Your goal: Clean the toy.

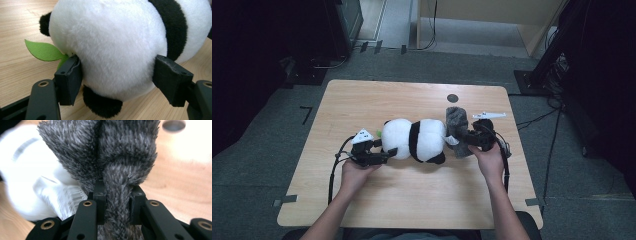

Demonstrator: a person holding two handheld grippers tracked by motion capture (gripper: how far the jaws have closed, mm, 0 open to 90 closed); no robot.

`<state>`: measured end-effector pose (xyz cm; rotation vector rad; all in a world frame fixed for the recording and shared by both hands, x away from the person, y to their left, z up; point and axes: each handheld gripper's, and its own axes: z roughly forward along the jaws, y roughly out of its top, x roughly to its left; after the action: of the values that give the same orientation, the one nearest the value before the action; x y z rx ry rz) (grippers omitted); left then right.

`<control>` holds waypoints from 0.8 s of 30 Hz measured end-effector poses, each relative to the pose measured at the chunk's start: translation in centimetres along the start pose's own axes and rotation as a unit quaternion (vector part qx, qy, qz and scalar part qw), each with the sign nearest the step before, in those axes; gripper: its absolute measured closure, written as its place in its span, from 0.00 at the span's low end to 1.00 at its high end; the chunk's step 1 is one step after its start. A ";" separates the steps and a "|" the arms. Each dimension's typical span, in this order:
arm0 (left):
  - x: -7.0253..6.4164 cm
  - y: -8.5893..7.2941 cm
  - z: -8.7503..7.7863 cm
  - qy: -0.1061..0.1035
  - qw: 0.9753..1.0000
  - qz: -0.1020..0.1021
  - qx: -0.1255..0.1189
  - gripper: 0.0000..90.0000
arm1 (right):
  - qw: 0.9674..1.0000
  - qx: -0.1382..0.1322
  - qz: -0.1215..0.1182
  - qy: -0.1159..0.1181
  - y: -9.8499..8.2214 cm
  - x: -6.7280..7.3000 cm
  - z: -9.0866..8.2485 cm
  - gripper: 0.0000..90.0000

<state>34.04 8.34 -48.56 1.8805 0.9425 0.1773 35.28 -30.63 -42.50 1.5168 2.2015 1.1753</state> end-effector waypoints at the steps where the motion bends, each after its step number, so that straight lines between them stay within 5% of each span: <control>1: 0.0 0.0 0.0 0.000 1.000 0.000 0.000 0.30 | 1.000 -0.009 -0.003 0.005 0.2 0.2 -0.5 0.82; 5: 0.1 0.1 0.0 -0.001 1.000 0.001 0.003 0.31 | 0.999 -0.022 -0.017 0.017 0.8 1.0 -1.7 0.82; 13: 0.0 0.2 -0.1 -0.001 1.000 0.001 0.006 0.31 | 0.995 -0.029 -0.074 0.054 2.2 5.1 -3.6 0.82; 17: 0.0 0.3 -0.1 -0.002 1.000 0.001 0.010 0.32 | 0.990 -0.014 -0.115 0.084 2.4 8.1 -3.3 0.82; 21: 0.1 0.3 -0.2 -0.002 1.000 0.003 0.012 0.33 | 0.985 0.000 -0.135 0.104 2.3 9.5 -2.5 0.82; 24: 0.1 0.3 -0.2 -0.002 1.000 0.003 0.011 0.33 | 0.979 0.027 -0.159 0.128 1.7 10.7 -1.5 0.83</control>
<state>34.22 8.47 -48.23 1.9039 0.9409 0.1674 30.89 -21.88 -37.64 1.0211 2.5415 1.2681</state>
